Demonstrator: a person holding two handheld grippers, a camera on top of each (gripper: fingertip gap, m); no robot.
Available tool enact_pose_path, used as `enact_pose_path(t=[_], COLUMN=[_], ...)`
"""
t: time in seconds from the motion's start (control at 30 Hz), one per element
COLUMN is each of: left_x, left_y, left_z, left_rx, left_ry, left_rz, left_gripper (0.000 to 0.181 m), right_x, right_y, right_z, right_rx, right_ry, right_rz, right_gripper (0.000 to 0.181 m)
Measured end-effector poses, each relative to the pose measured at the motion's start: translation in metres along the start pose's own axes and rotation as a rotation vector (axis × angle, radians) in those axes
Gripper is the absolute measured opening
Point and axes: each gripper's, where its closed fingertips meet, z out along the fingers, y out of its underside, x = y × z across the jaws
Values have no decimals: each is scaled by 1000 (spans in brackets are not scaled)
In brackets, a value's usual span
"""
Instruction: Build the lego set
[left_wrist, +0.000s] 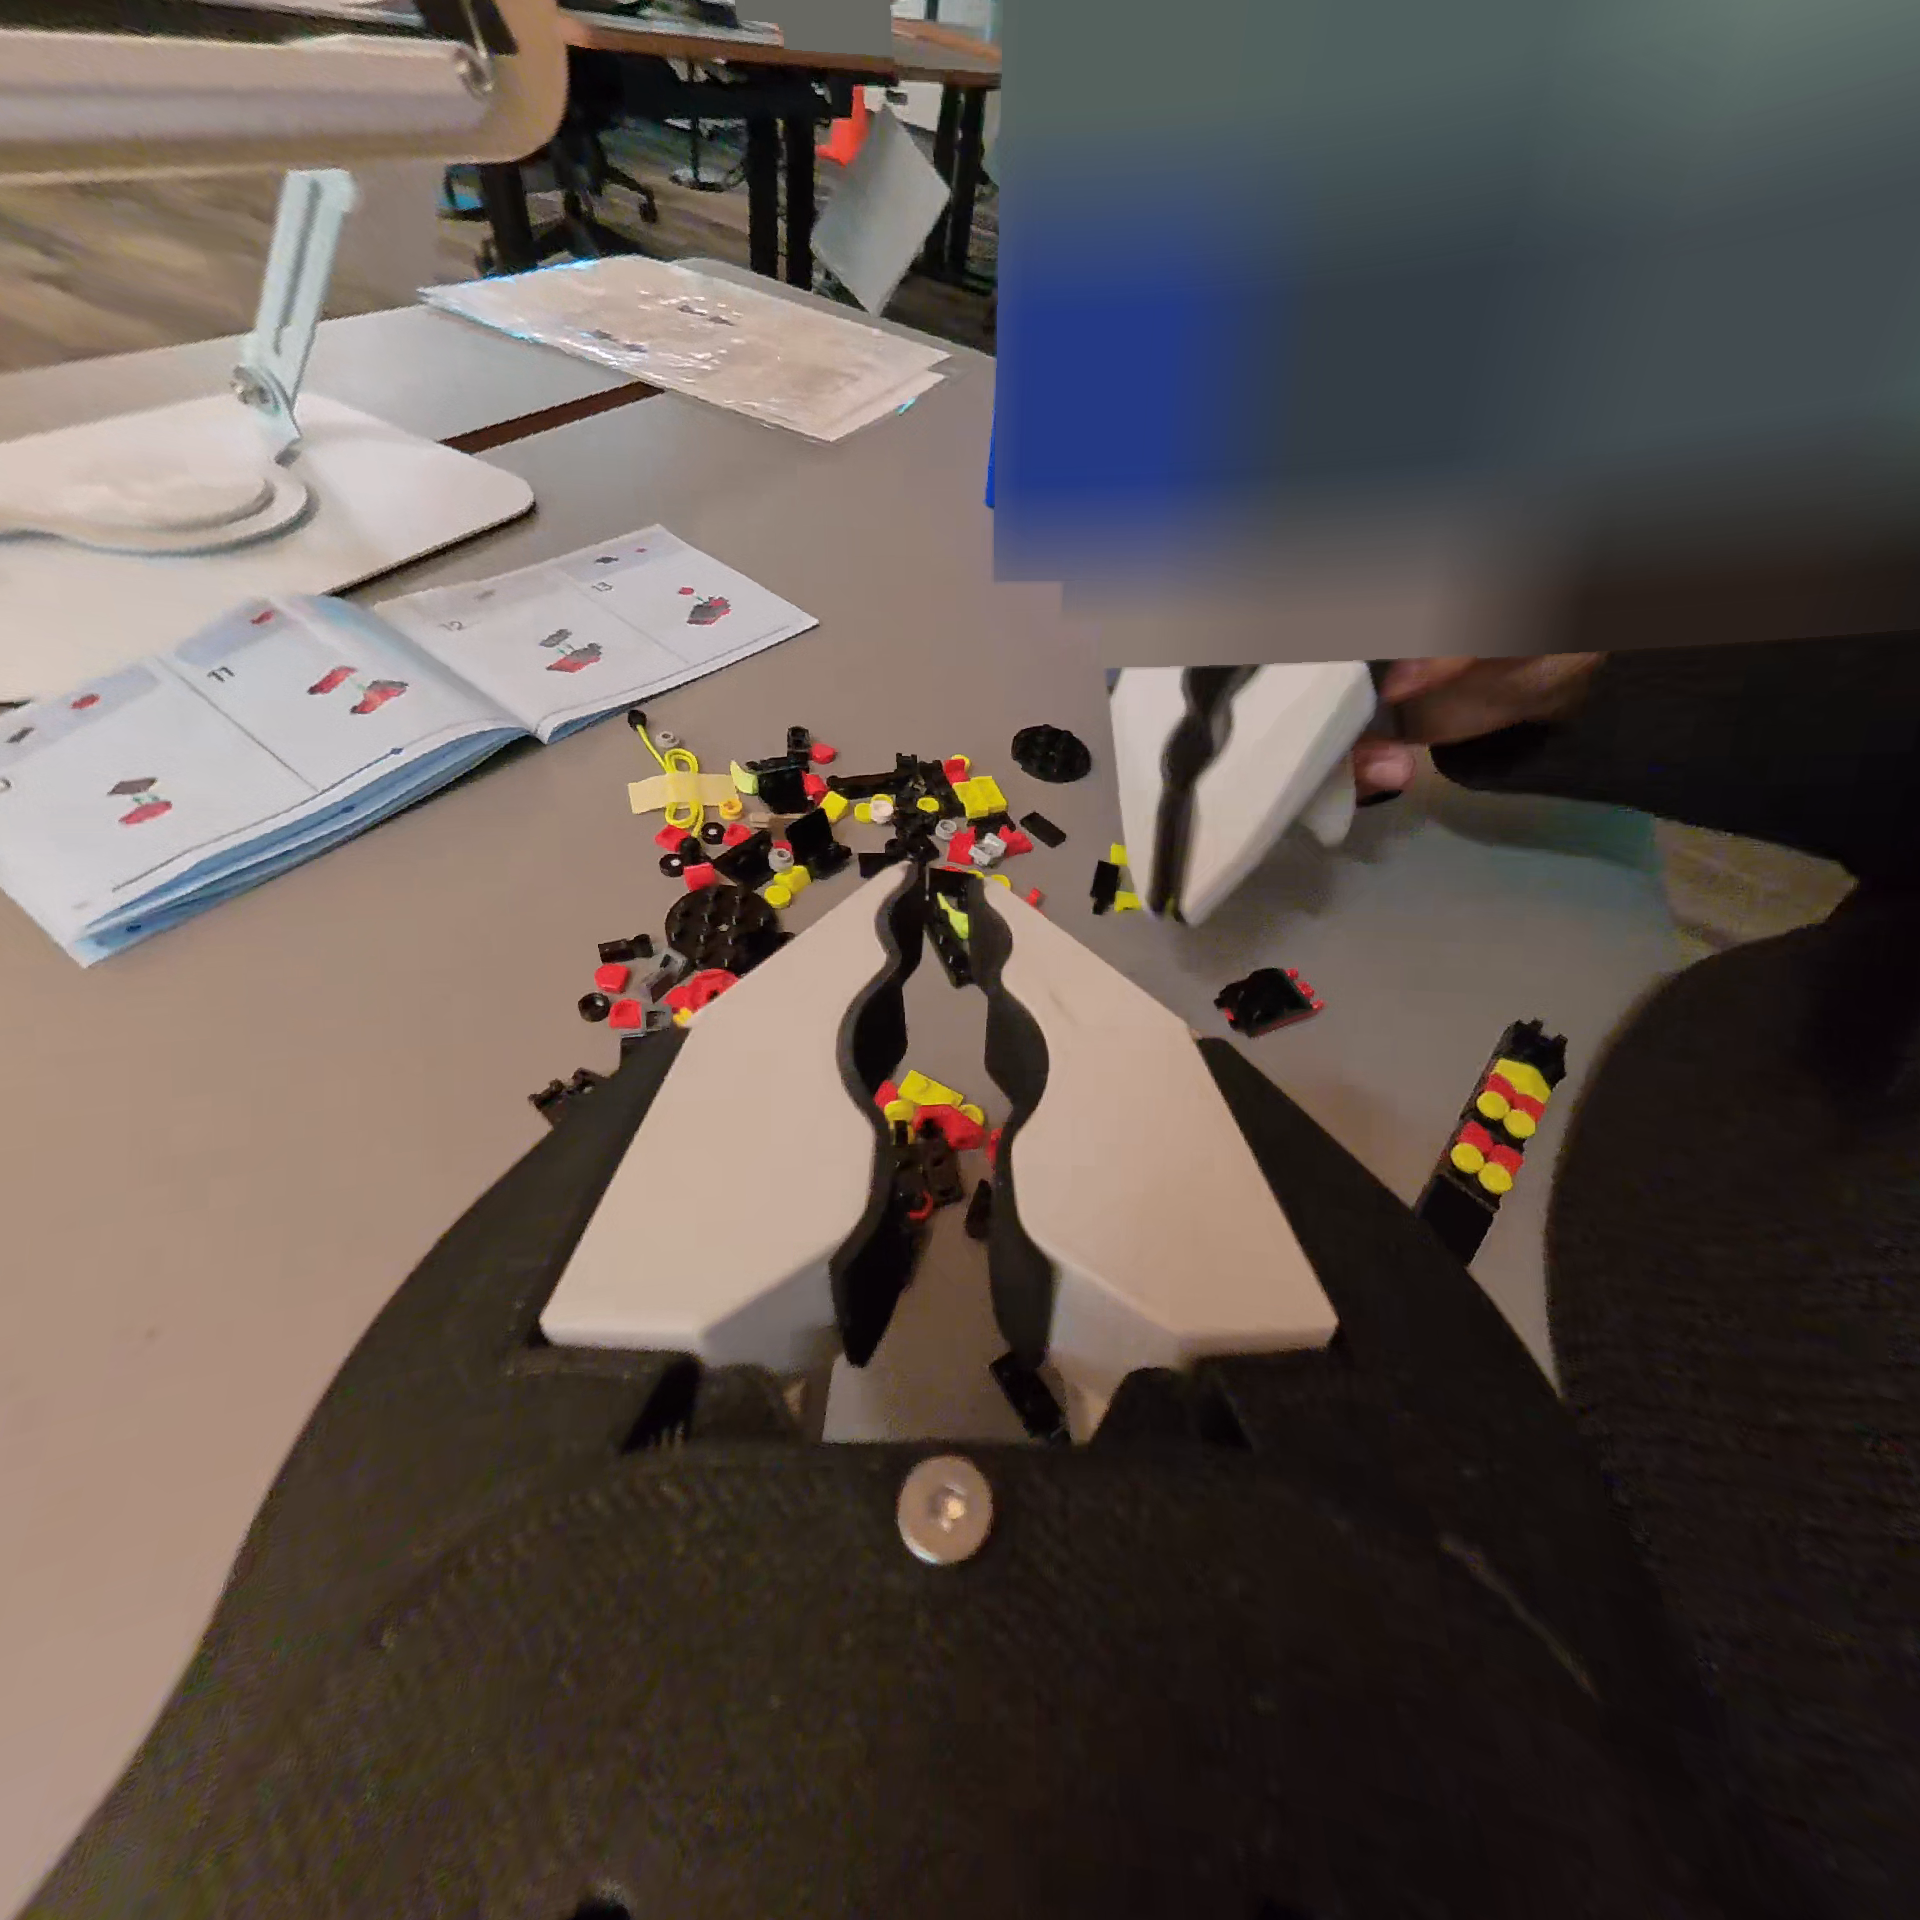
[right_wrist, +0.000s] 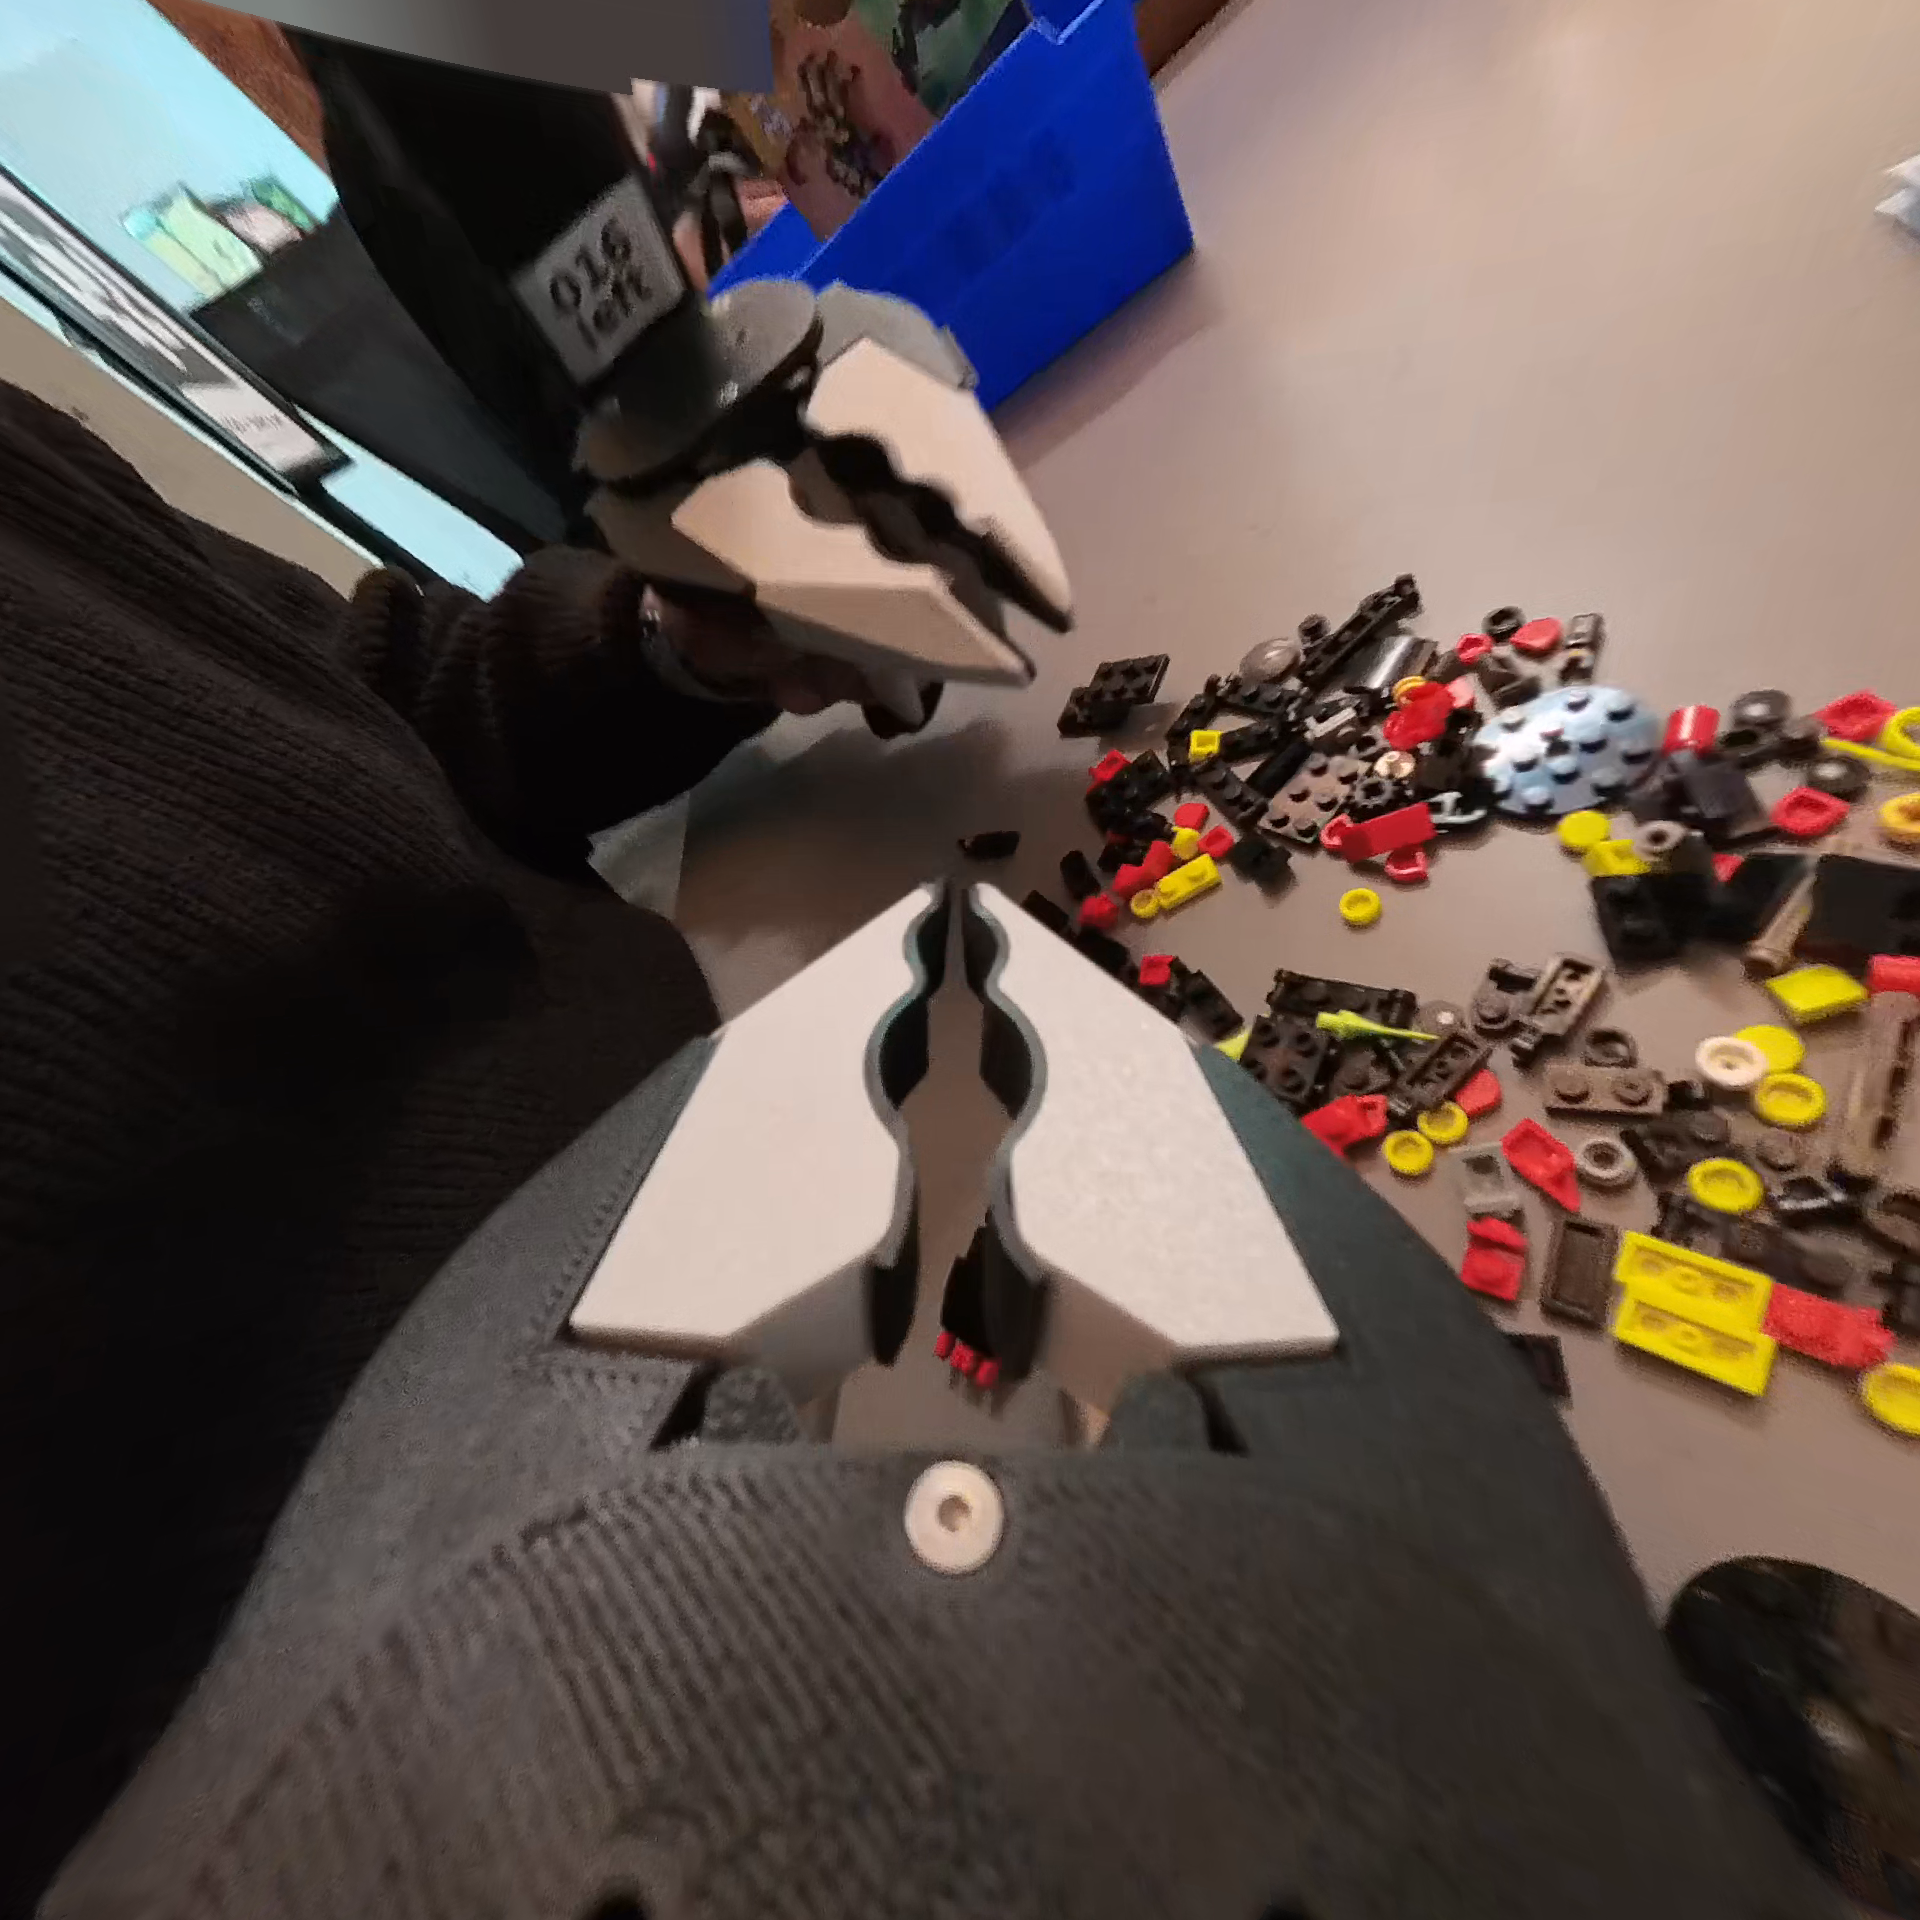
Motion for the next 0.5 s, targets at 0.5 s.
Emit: enact_pose_path(t=[0.5], left_x=[-14], left_y=[3], left_z=[-1], left_rx=[-8], left_ry=[-37], left_rz=[-120], left_gripper=[3], right_x=[-66], right_y=[90], right_z=[72], right_rx=[-481], right_ry=[-61], right_rz=[-535], right_gripper=[20])
